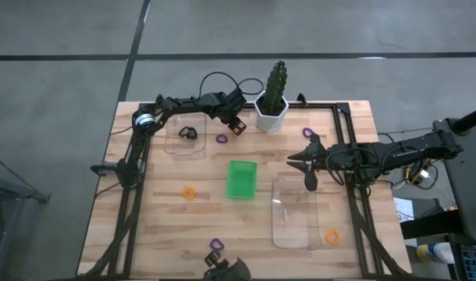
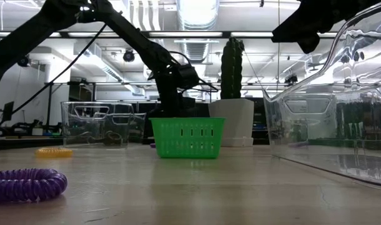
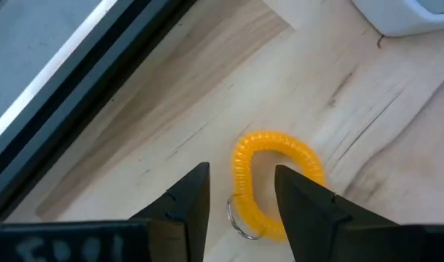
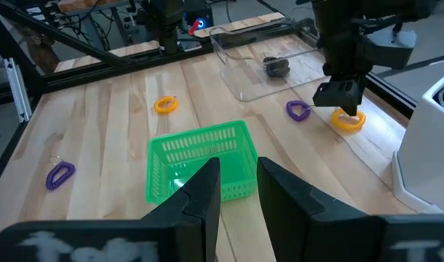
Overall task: Sort spring keychains
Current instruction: Put the top orange spring keychain into the green bin
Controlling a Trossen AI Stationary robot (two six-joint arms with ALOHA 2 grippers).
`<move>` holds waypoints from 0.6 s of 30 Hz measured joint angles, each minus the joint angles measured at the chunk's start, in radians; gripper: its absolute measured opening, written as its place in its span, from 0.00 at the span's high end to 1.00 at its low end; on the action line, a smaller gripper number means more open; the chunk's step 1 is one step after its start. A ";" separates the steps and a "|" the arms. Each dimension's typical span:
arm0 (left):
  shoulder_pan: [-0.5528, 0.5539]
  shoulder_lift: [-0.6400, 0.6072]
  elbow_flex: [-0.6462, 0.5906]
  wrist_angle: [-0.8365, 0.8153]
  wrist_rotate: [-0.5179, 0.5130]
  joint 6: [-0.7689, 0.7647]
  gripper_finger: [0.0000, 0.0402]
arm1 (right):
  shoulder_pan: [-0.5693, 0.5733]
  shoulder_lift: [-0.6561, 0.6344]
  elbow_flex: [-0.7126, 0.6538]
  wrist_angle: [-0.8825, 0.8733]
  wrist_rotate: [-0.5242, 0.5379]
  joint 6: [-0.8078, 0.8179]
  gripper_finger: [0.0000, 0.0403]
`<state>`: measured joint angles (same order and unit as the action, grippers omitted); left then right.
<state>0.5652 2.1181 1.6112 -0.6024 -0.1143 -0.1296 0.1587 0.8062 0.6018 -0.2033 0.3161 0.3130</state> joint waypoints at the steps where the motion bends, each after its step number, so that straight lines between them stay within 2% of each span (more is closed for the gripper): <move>1: 0.000 0.000 0.000 -0.001 0.000 0.004 0.63 | 0.000 0.000 0.000 0.000 0.000 0.001 0.79; 18: 0.005 0.000 -0.010 0.027 -0.049 0.045 0.63 | 0.000 0.000 0.000 0.001 0.000 0.001 0.79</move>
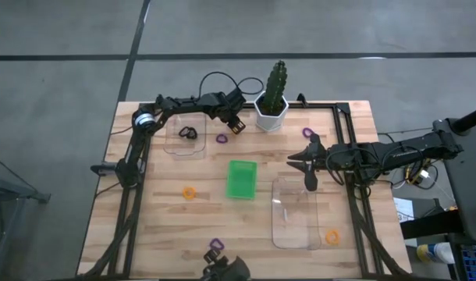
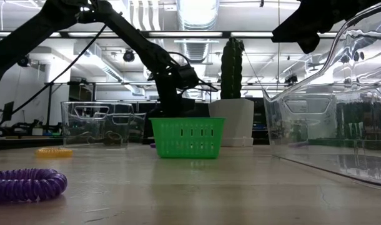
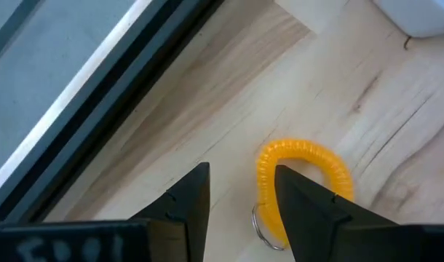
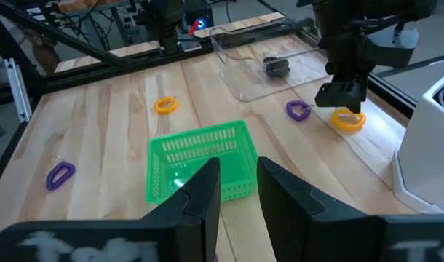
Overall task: Sort spring keychains
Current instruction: Put the top orange spring keychain into the green bin
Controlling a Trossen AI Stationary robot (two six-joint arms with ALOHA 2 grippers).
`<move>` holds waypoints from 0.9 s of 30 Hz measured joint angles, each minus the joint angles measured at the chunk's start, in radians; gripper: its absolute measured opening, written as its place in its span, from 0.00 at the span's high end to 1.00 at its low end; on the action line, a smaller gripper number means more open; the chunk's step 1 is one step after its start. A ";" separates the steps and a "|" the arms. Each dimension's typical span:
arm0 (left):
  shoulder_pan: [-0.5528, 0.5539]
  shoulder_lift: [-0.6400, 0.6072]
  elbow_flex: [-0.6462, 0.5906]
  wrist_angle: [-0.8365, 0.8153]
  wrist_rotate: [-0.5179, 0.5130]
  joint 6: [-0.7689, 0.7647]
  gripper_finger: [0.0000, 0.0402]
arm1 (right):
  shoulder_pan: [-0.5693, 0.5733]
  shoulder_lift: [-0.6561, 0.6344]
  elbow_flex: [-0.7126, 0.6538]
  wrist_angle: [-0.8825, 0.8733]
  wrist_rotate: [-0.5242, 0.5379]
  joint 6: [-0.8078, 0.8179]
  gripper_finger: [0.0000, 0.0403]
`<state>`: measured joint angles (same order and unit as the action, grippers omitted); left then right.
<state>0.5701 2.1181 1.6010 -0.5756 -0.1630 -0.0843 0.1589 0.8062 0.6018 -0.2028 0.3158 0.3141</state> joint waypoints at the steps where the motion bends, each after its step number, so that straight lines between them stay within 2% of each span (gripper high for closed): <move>1: 0.000 0.000 0.000 0.000 0.000 0.002 0.63 | 0.000 0.000 0.000 0.000 0.000 0.000 0.79; 27: 0.006 0.043 -0.001 0.014 0.012 -0.023 0.64 | 0.000 0.000 0.000 0.000 0.000 0.001 0.79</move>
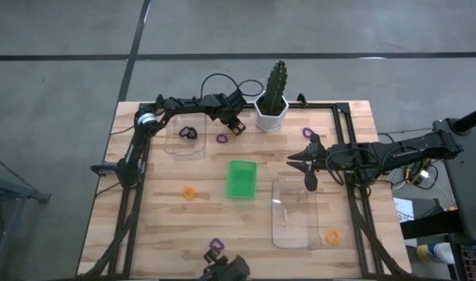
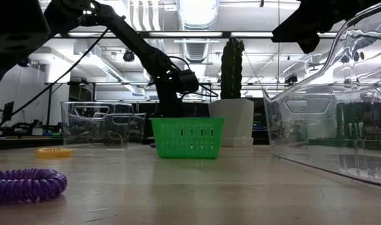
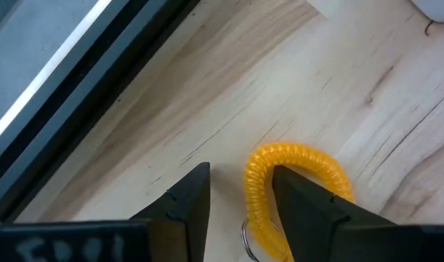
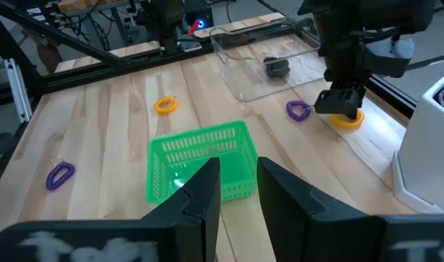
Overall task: Sort spring keychains
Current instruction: Put the top orange spring keychain into the green bin
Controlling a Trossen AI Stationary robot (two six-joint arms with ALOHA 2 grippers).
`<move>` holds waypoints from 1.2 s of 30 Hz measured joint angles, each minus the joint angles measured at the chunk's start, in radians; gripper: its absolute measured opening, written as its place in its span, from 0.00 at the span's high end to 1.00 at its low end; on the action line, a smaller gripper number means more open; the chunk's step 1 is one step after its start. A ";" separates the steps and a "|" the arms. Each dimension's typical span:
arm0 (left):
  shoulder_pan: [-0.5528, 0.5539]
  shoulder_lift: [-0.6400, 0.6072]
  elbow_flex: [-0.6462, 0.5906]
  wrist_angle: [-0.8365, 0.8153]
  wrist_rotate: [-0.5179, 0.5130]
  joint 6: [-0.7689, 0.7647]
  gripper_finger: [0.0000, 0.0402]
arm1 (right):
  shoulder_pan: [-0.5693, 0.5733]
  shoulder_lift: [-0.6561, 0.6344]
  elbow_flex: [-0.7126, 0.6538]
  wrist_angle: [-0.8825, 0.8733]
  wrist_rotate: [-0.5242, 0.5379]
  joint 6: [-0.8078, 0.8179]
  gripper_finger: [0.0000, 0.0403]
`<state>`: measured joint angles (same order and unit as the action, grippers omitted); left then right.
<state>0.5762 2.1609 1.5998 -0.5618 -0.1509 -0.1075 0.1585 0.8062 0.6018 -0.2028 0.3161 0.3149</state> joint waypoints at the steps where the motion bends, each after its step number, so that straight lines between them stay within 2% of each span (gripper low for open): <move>1: 0.001 0.000 0.000 0.000 0.000 -0.004 0.65 | 0.000 0.000 0.000 0.000 0.000 0.000 0.79; 4: 0.002 0.000 0.000 0.000 0.003 -0.024 0.71 | 0.000 0.000 0.000 0.000 0.000 0.000 0.79; 9: 0.002 0.001 0.000 0.006 0.002 -0.026 0.92 | 0.000 0.000 0.000 0.000 0.000 0.001 0.79; 11: 0.002 0.001 0.000 0.007 0.000 -0.024 0.96 | 0.000 0.000 0.000 0.000 0.000 0.015 0.79; 21: 0.005 -0.026 0.018 -0.011 -0.012 -0.002 0.97 | 0.000 0.000 0.000 0.000 0.000 0.026 0.79; 30: 0.002 -0.134 0.095 -0.100 -0.011 -0.002 0.98 | 0.000 0.000 0.000 -0.001 -0.001 0.023 0.79; 36: 0.001 -0.229 0.138 -0.243 -0.039 -0.006 0.99 | 0.000 0.000 0.000 -0.001 -0.001 0.022 0.79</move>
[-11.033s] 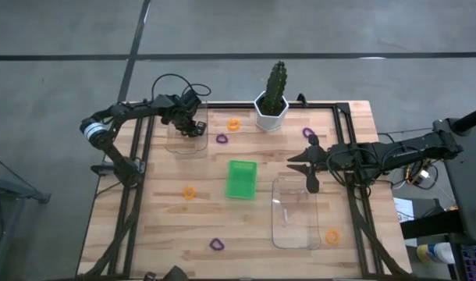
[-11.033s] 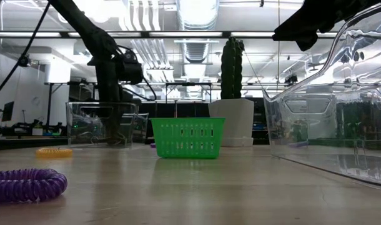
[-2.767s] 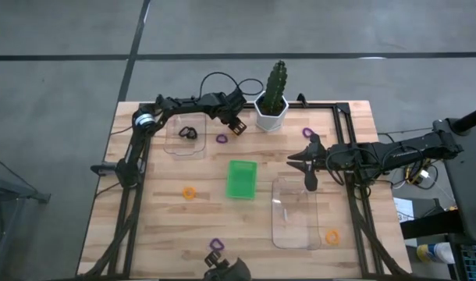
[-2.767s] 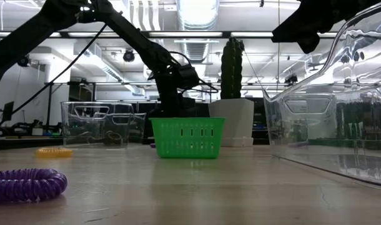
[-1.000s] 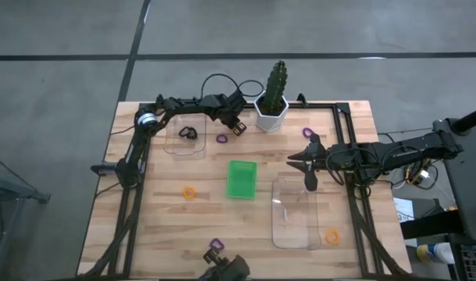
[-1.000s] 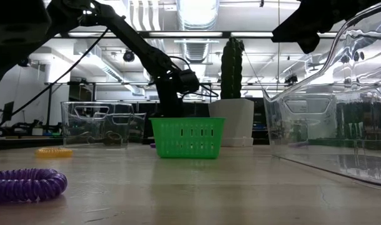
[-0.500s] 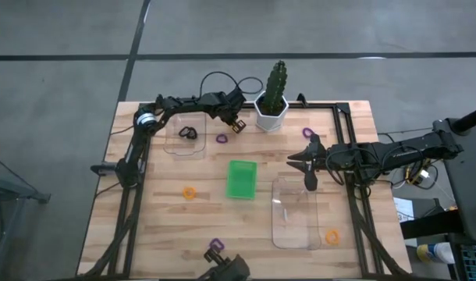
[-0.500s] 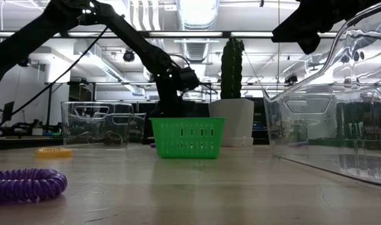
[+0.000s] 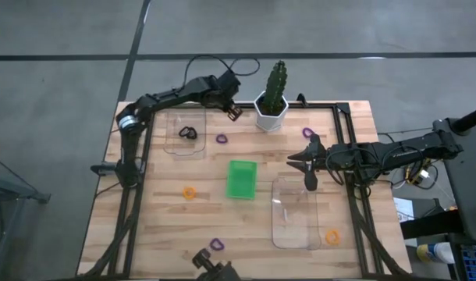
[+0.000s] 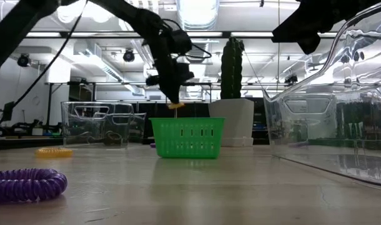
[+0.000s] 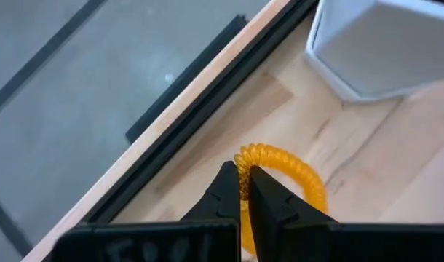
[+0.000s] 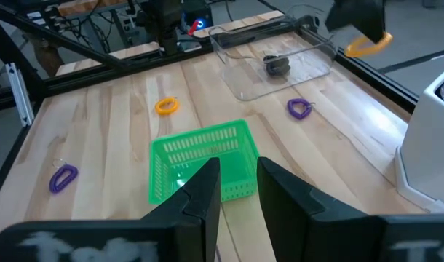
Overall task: Sort spring keychains
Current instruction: Put the top orange spring keychain into the green bin
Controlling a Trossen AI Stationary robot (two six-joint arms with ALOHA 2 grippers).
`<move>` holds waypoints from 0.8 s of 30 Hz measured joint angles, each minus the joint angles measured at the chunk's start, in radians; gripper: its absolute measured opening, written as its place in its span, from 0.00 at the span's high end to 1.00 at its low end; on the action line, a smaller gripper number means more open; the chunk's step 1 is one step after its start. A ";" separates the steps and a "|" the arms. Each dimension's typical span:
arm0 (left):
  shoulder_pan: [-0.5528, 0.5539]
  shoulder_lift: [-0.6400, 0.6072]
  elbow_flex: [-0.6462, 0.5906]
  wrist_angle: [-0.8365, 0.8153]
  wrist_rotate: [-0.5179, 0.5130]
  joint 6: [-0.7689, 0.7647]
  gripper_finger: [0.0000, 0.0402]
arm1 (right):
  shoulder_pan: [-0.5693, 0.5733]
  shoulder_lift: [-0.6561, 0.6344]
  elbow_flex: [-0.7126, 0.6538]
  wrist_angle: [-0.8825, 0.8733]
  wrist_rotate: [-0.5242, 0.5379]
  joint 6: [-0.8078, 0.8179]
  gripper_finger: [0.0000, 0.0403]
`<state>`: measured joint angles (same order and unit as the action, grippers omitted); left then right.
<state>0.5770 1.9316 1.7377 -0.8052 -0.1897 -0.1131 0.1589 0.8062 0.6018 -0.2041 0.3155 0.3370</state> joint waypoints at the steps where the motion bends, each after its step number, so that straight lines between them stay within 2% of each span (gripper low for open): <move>1: 0.000 -0.018 0.004 -0.022 0.001 0.000 0.99 | 0.000 0.000 0.000 0.000 0.000 0.000 0.79; 5: -0.008 -0.120 0.018 -0.067 0.067 0.000 0.99 | 0.000 0.000 0.000 0.000 0.000 0.000 0.79; 14: -0.035 -0.340 0.009 -0.107 0.425 0.000 0.99 | 0.000 0.000 0.000 0.000 0.000 0.000 0.79; 17: -0.057 -0.381 0.009 -0.111 0.560 0.002 0.99 | 0.000 0.000 0.000 0.000 0.000 -0.007 0.79; 24: -0.158 -0.418 0.009 -0.086 0.974 0.078 0.99 | 0.000 0.000 0.000 -0.001 0.000 -0.007 0.79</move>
<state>0.4185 1.5134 1.7466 -0.8917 0.7839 -0.0350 0.1589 0.8065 0.6018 -0.2050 0.3153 0.3296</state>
